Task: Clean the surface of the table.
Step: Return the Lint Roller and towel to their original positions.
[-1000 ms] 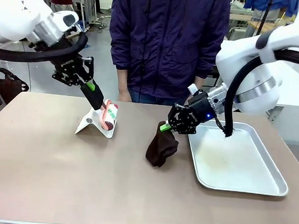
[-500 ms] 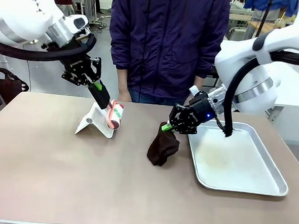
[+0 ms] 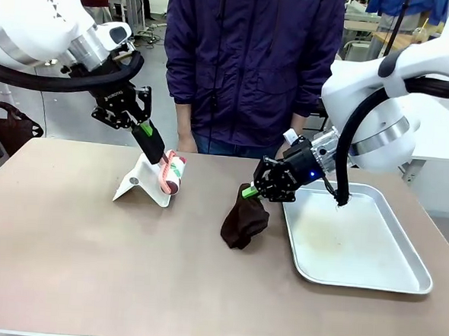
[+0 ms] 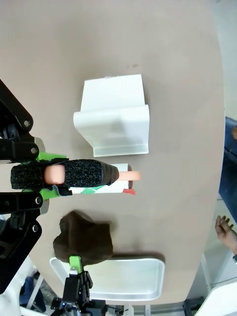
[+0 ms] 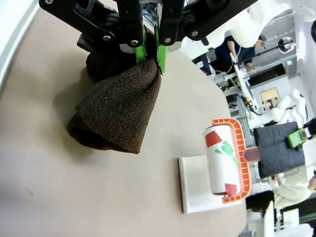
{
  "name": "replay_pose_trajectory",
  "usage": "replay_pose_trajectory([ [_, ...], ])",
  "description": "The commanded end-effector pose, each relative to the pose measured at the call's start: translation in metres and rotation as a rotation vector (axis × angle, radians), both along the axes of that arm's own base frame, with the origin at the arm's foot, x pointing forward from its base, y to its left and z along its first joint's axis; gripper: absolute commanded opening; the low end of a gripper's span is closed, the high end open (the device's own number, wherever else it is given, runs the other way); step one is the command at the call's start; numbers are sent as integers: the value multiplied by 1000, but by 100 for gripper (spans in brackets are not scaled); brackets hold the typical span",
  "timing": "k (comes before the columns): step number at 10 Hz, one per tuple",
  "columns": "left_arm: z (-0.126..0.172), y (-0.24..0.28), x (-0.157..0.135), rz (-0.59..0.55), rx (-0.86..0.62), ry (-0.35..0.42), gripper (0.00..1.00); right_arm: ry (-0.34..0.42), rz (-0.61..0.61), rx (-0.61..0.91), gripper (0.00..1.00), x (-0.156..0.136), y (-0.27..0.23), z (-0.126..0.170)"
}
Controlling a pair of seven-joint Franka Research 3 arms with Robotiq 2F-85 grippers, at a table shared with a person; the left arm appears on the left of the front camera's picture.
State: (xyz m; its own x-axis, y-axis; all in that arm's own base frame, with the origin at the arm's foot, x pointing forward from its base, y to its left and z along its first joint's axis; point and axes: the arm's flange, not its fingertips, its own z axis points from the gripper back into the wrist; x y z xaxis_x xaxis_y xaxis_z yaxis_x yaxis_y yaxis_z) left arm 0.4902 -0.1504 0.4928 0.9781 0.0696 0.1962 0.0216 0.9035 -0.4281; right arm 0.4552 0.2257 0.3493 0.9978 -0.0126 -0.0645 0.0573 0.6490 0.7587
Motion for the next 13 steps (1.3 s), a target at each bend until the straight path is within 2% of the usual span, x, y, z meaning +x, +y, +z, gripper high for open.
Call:
replay_pose_trajectory([
  [1,-6,0,-2,-15,23,-47,22,5,19,-42,10,0,12,-7],
  [4,-19,1,2,-15,51,-27,22,-36,20,-77,10,0,22,-9],
  [11,-43,12,18,55,35,-45,22,-3,5,-77,10,3,30,-20],
  [13,-49,12,21,52,31,-8,22,5,-1,-77,10,3,30,-23],
])
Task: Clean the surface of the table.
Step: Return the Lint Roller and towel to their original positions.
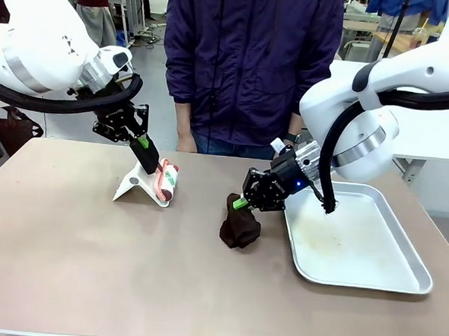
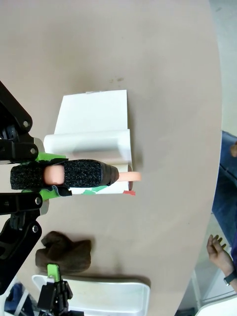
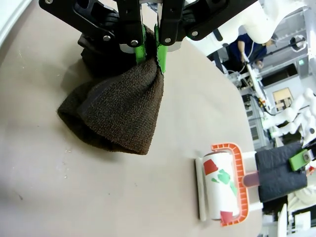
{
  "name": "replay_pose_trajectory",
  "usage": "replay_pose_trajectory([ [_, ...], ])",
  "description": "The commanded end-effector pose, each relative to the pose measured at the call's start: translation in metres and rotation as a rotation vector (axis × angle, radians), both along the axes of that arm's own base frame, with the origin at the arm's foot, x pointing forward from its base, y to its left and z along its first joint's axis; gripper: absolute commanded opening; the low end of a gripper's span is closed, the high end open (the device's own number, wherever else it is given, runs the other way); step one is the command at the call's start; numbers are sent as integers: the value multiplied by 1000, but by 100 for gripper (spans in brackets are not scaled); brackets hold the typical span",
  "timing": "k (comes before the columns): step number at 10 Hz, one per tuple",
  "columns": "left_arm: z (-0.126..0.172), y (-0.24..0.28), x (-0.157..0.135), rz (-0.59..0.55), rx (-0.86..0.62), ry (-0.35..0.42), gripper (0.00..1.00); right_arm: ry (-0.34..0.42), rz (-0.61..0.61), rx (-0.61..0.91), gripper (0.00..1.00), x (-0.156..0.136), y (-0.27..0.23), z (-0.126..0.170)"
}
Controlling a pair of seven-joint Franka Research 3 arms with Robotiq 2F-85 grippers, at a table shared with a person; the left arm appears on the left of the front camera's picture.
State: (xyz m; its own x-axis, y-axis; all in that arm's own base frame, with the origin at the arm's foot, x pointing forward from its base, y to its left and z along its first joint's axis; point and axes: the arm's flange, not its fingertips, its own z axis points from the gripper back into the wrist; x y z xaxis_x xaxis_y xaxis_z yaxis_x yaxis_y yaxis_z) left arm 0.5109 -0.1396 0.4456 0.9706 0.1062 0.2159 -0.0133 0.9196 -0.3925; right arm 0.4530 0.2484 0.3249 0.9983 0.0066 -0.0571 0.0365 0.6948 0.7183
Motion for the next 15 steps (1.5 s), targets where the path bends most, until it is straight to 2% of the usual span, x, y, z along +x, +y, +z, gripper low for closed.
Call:
replay_pose_trajectory([
  [1,-3,2,2,12,-4,19,22,13,-25,-15,10,6,7,0],
  [3,-9,4,5,34,6,50,22,29,-9,-26,10,8,14,-6],
  [6,-7,5,6,53,4,49,22,31,-6,-30,10,11,16,-7],
  [7,-6,6,6,61,4,51,49,36,-4,-19,58,11,16,-7],
  [8,-4,9,6,71,7,53,77,40,-2,-24,69,12,15,-7],
  [9,-2,11,4,77,7,52,100,39,2,-29,100,12,15,-7],
  [11,3,17,2,101,10,42,100,31,-9,-40,100,13,14,-7],
  [12,7,20,-1,101,7,38,100,28,-27,-44,92,14,9,-6],
  [13,10,23,-4,105,9,34,100,26,-45,-50,100,14,4,-5],
  [15,22,31,-24,90,-4,13,100,20,-58,-117,100,9,-9,5],
])
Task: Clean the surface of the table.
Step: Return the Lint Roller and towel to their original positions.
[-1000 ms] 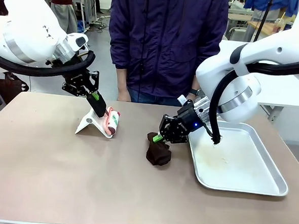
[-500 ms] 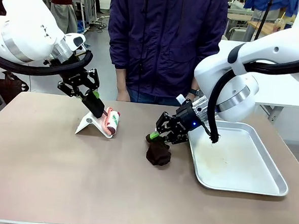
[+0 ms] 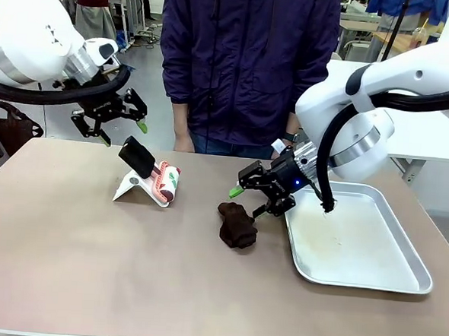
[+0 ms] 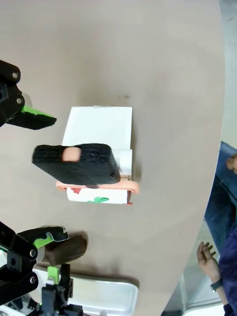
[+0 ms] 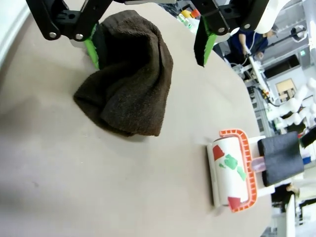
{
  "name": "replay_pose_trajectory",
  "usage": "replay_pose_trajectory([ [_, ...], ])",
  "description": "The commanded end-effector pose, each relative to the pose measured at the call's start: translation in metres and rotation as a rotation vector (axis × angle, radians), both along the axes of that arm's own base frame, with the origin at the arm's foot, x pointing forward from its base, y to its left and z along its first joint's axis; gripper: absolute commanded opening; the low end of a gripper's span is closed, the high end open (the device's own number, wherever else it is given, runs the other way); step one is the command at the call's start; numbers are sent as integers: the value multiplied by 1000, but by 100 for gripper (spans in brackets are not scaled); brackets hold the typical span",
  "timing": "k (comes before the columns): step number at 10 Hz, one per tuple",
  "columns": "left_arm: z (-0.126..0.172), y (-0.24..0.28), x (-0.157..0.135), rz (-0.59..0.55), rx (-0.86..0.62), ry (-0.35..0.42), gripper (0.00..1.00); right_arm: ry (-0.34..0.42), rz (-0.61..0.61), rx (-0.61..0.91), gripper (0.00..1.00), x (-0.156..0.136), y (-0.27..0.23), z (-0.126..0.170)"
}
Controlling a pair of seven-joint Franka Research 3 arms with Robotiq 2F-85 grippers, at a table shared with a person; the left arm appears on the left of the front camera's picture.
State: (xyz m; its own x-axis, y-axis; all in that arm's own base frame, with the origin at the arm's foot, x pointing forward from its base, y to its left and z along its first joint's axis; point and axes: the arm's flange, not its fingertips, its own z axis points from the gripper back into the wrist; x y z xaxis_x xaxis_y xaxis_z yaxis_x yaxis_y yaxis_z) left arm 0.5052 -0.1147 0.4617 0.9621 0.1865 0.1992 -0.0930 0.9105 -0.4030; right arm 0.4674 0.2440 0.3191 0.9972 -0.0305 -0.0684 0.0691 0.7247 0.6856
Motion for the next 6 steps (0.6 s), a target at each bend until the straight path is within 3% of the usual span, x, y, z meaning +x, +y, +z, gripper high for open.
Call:
replay_pose_trajectory([
  [1,18,12,-37,-4,0,-36,100,-16,-18,-100,100,-10,-11,22],
  [3,40,28,-79,-26,-44,-65,100,-61,-9,-52,100,-25,-32,44],
  [6,47,65,-146,-145,-216,-51,100,-20,24,88,100,-59,-84,60],
])
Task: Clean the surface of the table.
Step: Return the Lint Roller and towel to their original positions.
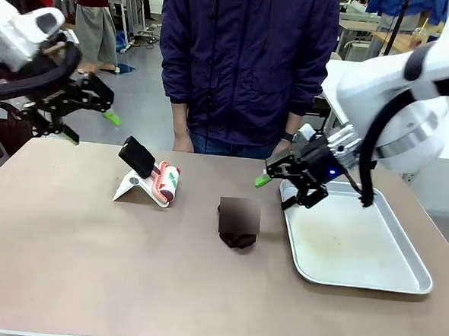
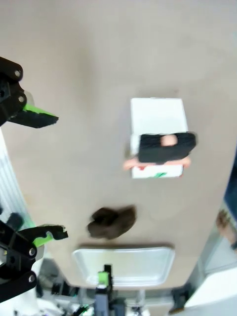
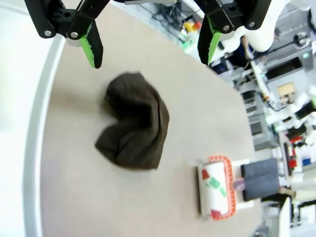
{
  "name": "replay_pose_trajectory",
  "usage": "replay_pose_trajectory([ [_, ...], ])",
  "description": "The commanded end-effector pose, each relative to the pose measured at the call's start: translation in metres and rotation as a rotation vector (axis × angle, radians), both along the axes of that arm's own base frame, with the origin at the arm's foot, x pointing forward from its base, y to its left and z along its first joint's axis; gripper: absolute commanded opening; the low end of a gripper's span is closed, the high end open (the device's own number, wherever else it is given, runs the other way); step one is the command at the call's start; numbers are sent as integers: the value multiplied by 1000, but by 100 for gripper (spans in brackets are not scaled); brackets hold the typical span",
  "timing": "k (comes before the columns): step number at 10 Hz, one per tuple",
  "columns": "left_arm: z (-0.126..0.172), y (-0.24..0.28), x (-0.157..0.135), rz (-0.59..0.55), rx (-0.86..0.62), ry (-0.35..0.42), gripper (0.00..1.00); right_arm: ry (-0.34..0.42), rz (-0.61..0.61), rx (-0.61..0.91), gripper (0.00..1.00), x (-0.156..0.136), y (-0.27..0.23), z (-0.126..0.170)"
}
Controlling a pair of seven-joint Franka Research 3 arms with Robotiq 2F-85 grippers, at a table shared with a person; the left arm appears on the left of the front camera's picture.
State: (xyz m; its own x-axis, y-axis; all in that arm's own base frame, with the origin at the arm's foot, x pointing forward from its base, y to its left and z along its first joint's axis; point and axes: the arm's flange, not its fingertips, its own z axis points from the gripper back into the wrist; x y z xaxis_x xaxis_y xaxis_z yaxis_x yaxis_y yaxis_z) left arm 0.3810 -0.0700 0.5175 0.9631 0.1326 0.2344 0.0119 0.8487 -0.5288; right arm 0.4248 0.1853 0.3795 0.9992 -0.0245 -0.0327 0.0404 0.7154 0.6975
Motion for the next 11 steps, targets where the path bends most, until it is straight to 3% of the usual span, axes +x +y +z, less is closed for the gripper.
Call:
replay_pose_trajectory([
  [1,-15,34,-44,-111,-136,-6,100,27,47,178,100,-35,-49,6],
  [3,-40,59,-62,-325,-337,-54,100,-65,-1,417,100,-67,-87,21],
  [4,-53,81,-60,-328,-419,-45,100,-87,18,550,100,-77,-103,24],
  [5,-69,102,-49,-438,-499,-3,100,-50,2,601,100,-82,-119,20],
  [7,-82,133,-39,-448,-702,-110,100,-48,-74,651,100,-90,-141,10],
  [8,-84,143,-35,-293,-731,-112,100,-102,-109,680,100,-92,-147,8],
  [9,-87,150,-30,-189,-787,-81,100,-29,-45,607,100,-67,-140,31],
  [10,-89,136,-53,-374,-680,-116,100,-29,-45,607,100,-67,-140,31],
  [11,-89,136,-53,-374,-680,-116,100,-29,-45,607,100,-67,-140,31],
])
